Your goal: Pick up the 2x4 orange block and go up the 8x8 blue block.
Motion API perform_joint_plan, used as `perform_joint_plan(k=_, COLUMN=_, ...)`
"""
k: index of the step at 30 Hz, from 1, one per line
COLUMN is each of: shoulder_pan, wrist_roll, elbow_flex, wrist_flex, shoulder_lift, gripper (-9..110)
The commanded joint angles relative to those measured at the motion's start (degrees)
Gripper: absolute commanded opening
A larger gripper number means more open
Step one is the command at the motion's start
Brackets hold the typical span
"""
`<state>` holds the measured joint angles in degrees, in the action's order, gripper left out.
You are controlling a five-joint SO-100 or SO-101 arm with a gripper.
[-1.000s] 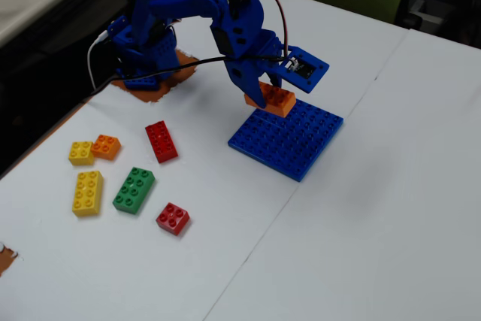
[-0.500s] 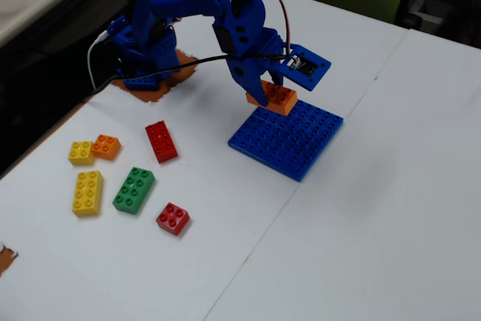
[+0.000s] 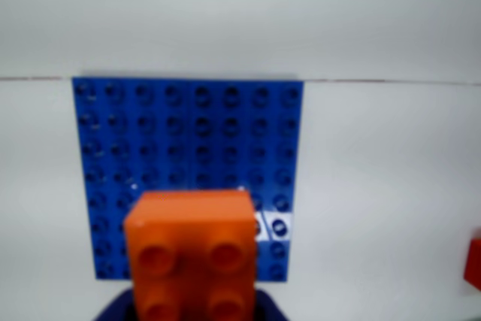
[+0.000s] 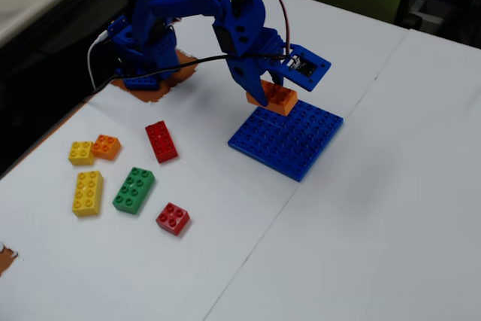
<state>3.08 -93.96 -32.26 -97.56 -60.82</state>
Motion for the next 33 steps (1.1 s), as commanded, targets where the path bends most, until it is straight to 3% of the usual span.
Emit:
perform_joint_plan(k=1, shoulder_pan=-0.70, wrist_roll=0.18, elbow_flex=2.99, wrist_flex=0.97, shoulder_lift=-2.11, gripper=0)
perform_joint_plan(k=33, shoulder_pan=-0.53, wrist_roll=-0.53, elbow_flex=2.99, wrist_flex=0.70, shoulder_lift=-1.93, gripper=0)
